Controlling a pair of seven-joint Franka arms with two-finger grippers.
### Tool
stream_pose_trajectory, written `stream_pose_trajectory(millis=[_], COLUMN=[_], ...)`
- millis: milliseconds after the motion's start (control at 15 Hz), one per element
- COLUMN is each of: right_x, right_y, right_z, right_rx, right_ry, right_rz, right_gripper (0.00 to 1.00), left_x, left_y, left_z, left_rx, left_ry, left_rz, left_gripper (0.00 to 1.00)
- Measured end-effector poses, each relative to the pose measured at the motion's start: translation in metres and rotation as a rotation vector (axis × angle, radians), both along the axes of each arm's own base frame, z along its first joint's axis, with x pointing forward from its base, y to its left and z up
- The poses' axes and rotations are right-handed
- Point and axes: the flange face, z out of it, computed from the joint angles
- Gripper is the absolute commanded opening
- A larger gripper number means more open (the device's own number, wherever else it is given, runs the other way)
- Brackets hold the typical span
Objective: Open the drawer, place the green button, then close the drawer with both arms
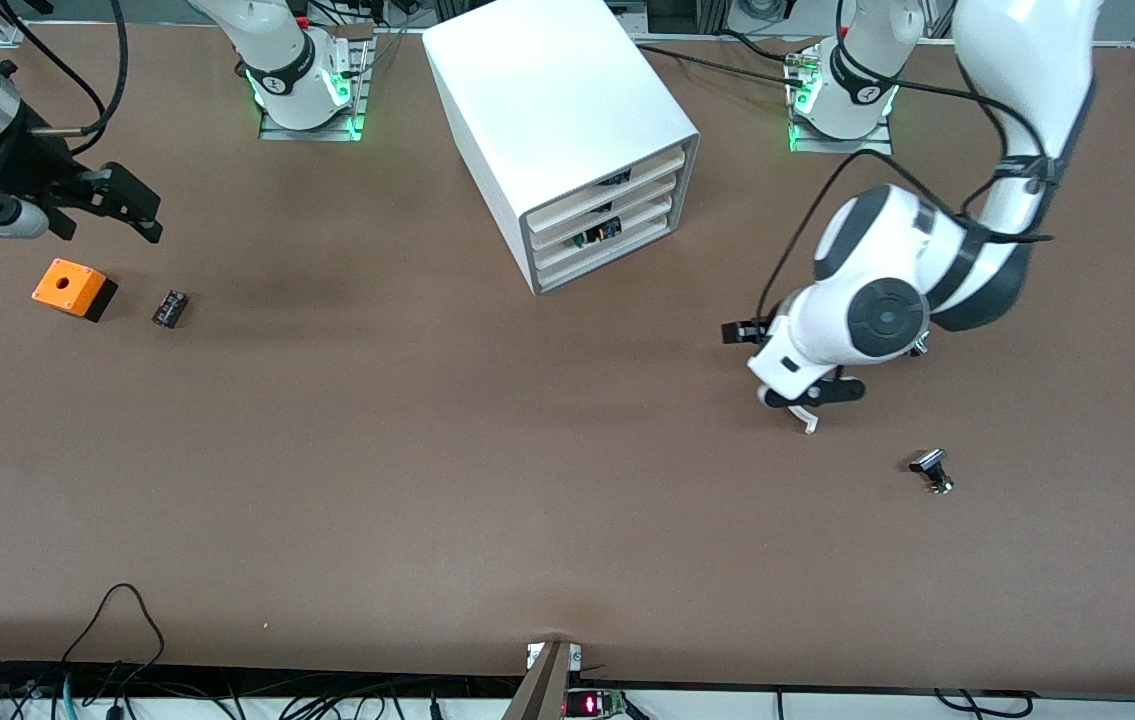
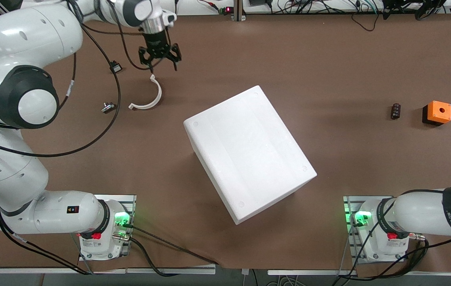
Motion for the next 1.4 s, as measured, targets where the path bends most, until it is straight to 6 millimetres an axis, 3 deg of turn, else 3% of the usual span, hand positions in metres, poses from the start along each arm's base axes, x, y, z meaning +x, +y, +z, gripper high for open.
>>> stream_pose_trajectory(millis=[200, 400, 600, 733, 1000, 1267, 1400], right_x=[0.018, 0.021, 0.021, 0.021, 0.02, 0.02, 0.02], right_y=[0.004, 0.005, 0.005, 0.004, 0.004, 0.004, 0.004], right_z=[-0.001, 0.0, 0.002, 0.002, 0.002, 0.001, 0.001], right_rx=[0.001, 0.001, 0.001, 0.001, 0.001, 0.0, 0.0], right_ry=[0.01, 0.009, 0.008, 0.011, 0.014, 0.015, 0.015], right_rz=[0.004, 0.005, 0.005, 0.005, 0.004, 0.004, 0.004], right_gripper=[1.0, 1.0, 1.0, 1.0, 1.0, 1.0, 1.0], left_x=[0.027, 0.047, 0.046, 0.036, 0.024, 0.012, 0.001], left_y=[0.047, 0.089, 0.112, 0.117, 0.137, 0.151, 0.167], left_z=[0.04, 0.086, 0.144, 0.17, 0.202, 0.204, 0.204], left_rx=[-0.024, -0.058, -0.049, -0.032, 0.013, 0.017, -0.034], left_ry=[-0.06, -0.145, -0.239, -0.255, -0.282, -0.352, -0.393], left_rz=[-0.087, -0.122, -0.106, -0.1, -0.08, -0.09, -0.045], left_gripper=[1.0, 1.0, 1.0, 1.0, 1.0, 1.0, 1.0])
